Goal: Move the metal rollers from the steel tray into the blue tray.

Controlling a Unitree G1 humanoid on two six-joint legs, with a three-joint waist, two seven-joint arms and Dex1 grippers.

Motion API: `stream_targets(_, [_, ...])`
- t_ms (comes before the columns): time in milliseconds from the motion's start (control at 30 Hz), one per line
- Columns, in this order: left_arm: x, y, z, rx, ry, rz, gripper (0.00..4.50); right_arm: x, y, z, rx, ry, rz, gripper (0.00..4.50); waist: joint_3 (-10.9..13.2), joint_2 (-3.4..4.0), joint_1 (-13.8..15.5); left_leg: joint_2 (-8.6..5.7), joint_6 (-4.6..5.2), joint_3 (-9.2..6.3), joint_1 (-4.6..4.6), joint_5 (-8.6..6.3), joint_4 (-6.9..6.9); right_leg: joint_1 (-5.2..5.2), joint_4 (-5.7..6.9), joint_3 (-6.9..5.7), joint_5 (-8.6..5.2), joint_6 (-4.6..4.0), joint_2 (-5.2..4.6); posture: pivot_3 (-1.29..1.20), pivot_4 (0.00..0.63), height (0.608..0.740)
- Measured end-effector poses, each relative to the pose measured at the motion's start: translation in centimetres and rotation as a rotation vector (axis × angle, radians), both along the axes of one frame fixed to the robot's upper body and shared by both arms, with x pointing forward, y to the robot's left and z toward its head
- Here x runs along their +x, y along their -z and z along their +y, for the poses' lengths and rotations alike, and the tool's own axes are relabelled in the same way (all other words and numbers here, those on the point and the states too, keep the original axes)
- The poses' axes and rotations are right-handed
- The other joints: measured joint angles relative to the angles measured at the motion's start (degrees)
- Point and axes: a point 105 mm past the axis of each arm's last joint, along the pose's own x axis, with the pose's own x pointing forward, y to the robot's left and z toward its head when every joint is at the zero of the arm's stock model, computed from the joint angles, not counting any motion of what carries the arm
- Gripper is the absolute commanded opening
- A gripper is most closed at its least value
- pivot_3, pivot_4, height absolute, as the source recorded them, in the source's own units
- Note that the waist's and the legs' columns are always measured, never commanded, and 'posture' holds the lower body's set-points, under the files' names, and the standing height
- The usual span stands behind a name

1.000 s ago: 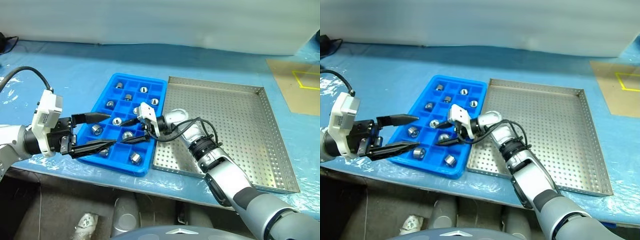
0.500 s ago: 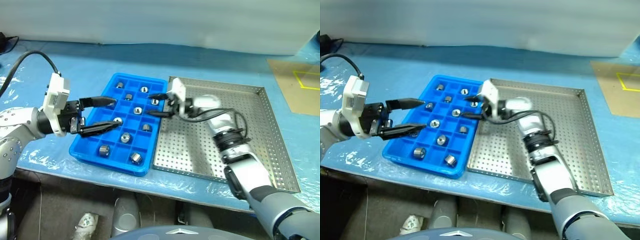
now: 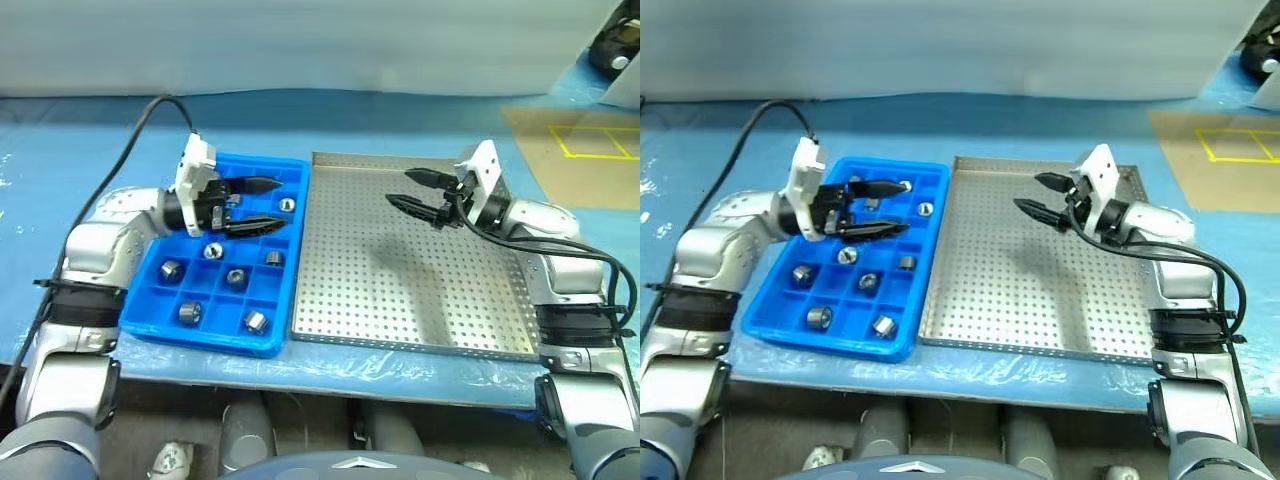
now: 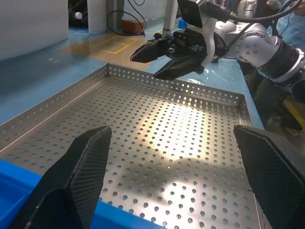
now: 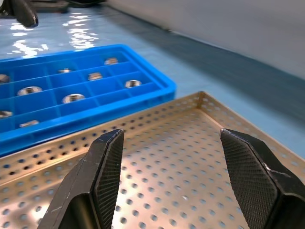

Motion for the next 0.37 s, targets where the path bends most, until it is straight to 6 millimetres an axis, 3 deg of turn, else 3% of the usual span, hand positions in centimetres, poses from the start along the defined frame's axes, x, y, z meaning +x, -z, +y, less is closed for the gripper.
stream_targets(367, [0.7,1.6,0.2,0.028,-0.029,0.006,4.34,0.1,-0.4,-0.9,-0.025,0.067,-0.026,3.33,0.0,0.00,-1.4,-0.03,0.06,0.02,0.02,-0.03,0.02,0.06,-0.03,0.00,0.00,-0.01,-0.06,-0.11,0.150,0.740])
